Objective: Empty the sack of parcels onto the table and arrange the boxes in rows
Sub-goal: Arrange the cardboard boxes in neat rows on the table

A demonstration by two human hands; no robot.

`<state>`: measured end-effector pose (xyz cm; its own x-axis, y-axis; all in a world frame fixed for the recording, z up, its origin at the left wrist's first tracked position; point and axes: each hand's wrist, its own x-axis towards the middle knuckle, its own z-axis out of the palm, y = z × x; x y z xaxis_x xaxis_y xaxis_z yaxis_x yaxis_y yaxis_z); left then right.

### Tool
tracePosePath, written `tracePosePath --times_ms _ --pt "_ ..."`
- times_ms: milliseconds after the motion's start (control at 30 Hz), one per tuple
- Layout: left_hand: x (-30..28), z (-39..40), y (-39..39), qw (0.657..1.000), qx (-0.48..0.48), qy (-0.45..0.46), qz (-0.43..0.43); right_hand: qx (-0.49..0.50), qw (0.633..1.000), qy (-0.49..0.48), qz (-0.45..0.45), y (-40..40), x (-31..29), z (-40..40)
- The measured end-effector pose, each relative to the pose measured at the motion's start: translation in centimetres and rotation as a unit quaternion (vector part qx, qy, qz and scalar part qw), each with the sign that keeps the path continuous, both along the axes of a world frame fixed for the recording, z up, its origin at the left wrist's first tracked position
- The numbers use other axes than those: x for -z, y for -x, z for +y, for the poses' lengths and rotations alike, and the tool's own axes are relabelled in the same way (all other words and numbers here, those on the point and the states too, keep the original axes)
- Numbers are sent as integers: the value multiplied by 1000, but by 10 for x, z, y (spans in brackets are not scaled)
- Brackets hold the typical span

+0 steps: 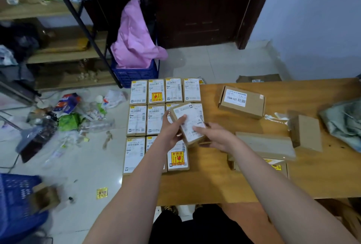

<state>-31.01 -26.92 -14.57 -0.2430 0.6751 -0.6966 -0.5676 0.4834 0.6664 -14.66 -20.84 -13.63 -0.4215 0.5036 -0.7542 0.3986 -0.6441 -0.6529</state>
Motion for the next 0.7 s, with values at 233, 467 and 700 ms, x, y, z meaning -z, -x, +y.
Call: tracePosePath --times_ms 233,467,700 --pt "5 -32 26 999 35 16 -1 200 979 9 44 2 2 -1" --pt "-2 -44 32 993 100 14 -55 256 962 -59 76 4 -14 0" --pt "2 -46 21 994 94 -2 -55 277 950 62 130 10 -6 -25"
